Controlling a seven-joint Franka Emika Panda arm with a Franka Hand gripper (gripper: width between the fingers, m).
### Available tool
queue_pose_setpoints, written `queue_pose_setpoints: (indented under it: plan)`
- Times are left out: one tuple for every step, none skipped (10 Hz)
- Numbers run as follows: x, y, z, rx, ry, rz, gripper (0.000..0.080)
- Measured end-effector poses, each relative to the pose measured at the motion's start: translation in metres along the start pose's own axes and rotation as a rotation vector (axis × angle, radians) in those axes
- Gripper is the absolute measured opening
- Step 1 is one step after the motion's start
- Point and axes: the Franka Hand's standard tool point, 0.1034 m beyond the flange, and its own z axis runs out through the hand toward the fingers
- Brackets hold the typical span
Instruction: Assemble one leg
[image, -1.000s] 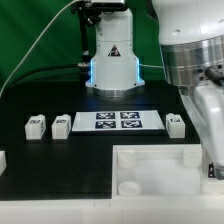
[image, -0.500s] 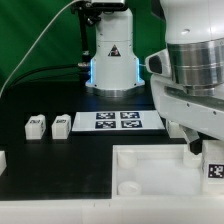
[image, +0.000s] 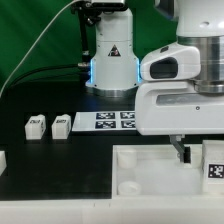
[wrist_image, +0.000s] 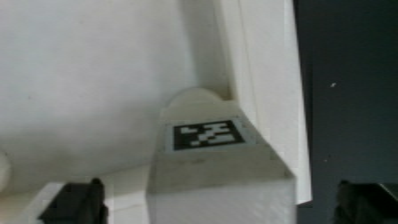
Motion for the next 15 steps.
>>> queue_pose_setpoints:
  plan:
    - [0.0000,-0.0001,0.0000,0.001,0.000,0.034,0.0649]
    - [-0.0001,-0.0002,0.0001,0.002,-0.001,0.048,0.0547]
    - [-0.0006,-0.0018,0.0002,0.008,-0.003,0.202,0.0412]
    - [-0.0009,-0.0022,0.0004,0.011,-0.005,0.295,0.0412]
    - [-0.0011,-0.0011,0.0009,0.010,-0.007,0.377,0.0297]
    - [-0.0011,-0.0009,0.0009,0.010,-0.007,0.477,0.0297]
    - [-0.0011,-0.0008,0.0010,0.010,-0.008,0.571,0.0297]
    - [-0.0009,-0.0008,0.0011,0.012,-0.009,0.680,0.0297]
    - [-0.0004,-0.0006,0.0013,0.013,-0.011,0.855,0.0297]
    - [-0.0004,-0.0012,0.0014,0.015,-0.011,0.990,0.0297]
    - [0.0010,0.0011,0.0013,0.040,-0.029,1.201,0.0296]
    - [0.0019,0.0034,0.0010,0.081,-0.073,1.382,0.0296]
    - [0.0011,0.0027,0.0019,0.099,-0.103,1.518,0.0296]
    - [0.0001,0.0021,0.0029,0.104,-0.117,1.617,0.0296]
    - [0.0010,0.0015,0.0024,0.107,-0.123,1.763,0.0297]
